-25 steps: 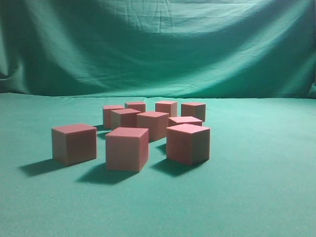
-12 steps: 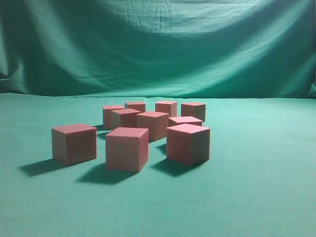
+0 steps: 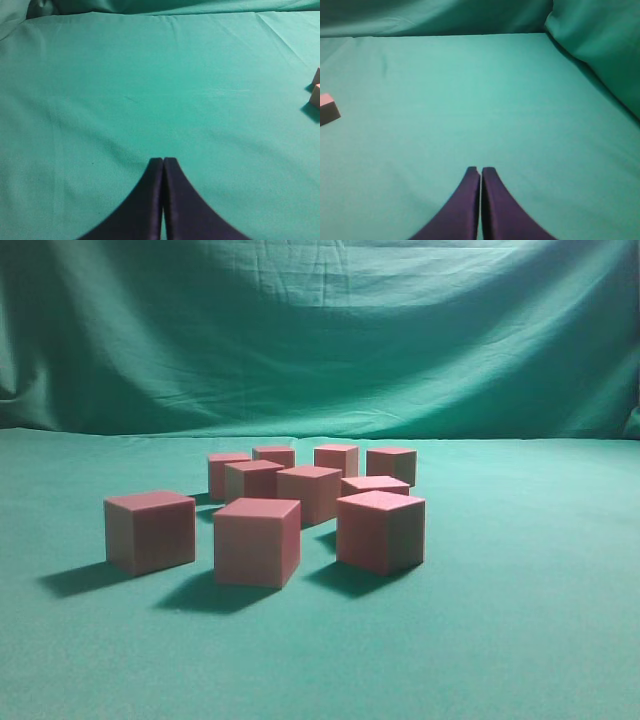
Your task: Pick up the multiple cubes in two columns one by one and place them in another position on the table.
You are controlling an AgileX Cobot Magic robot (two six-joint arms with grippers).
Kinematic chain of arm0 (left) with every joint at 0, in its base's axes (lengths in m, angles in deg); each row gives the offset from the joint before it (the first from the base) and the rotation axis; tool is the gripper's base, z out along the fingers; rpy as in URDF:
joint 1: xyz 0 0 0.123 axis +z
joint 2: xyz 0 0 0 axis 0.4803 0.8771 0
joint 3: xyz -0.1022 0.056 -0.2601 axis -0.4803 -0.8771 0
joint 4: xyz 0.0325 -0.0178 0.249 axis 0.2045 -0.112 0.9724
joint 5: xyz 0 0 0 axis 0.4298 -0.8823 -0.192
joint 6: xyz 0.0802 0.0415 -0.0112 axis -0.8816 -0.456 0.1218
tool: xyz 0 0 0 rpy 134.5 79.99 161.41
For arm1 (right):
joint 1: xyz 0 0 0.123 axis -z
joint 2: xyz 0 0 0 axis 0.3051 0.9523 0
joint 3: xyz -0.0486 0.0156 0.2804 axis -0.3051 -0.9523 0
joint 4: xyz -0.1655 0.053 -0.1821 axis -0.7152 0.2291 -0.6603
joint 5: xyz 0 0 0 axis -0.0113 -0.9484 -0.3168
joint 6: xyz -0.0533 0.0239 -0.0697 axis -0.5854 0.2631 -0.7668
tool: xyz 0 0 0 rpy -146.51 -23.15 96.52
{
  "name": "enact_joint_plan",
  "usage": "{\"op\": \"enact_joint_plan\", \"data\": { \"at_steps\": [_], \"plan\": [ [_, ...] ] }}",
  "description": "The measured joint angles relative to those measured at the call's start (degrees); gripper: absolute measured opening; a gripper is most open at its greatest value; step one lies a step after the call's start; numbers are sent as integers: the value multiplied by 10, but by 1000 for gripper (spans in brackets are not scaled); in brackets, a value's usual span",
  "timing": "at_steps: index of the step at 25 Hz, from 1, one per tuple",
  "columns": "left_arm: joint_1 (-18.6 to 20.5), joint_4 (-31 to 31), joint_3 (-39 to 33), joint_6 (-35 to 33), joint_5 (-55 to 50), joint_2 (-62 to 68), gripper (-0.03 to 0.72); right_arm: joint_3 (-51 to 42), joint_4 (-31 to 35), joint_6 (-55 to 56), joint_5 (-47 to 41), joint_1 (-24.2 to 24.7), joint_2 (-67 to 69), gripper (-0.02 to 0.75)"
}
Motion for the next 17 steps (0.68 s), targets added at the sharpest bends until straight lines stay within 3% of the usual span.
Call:
{"op": "enact_joint_plan", "data": {
  "at_steps": [17],
  "plan": [
    [0,0,0,0,0,0,0,0,-1,0,-10,0,0,0]
  ]
}}
